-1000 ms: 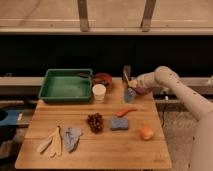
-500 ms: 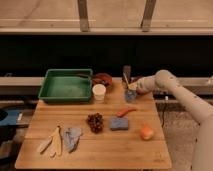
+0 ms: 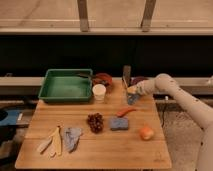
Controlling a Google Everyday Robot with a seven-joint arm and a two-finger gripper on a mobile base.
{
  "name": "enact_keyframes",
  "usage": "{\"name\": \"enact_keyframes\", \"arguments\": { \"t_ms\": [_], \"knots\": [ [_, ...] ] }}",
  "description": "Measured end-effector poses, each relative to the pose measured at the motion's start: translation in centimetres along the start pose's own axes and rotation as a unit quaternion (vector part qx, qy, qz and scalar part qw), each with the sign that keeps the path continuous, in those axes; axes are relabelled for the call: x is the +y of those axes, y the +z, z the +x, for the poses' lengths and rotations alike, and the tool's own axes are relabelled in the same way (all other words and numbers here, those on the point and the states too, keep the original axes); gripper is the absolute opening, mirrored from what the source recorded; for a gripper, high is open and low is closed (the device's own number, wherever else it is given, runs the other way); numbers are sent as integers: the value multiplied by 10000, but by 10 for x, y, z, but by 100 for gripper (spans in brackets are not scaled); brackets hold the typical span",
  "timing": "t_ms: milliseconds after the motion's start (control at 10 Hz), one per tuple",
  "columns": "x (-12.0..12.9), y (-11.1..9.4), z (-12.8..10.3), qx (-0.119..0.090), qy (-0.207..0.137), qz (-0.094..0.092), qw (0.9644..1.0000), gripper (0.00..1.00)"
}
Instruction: Place fork in plastic cup
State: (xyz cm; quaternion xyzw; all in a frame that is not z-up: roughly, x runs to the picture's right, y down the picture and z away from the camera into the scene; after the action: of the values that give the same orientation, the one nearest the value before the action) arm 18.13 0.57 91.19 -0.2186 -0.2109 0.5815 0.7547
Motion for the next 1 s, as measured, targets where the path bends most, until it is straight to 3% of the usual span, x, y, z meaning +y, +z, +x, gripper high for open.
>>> {"name": "enact_keyframes", "arguments": {
  "t_ms": [600,1000],
  "knots": [
    [1,0,-2,-2,-7,-9,10000,64],
    [1,-1,-3,-8,-13,-6,10000,66]
  ]
}}
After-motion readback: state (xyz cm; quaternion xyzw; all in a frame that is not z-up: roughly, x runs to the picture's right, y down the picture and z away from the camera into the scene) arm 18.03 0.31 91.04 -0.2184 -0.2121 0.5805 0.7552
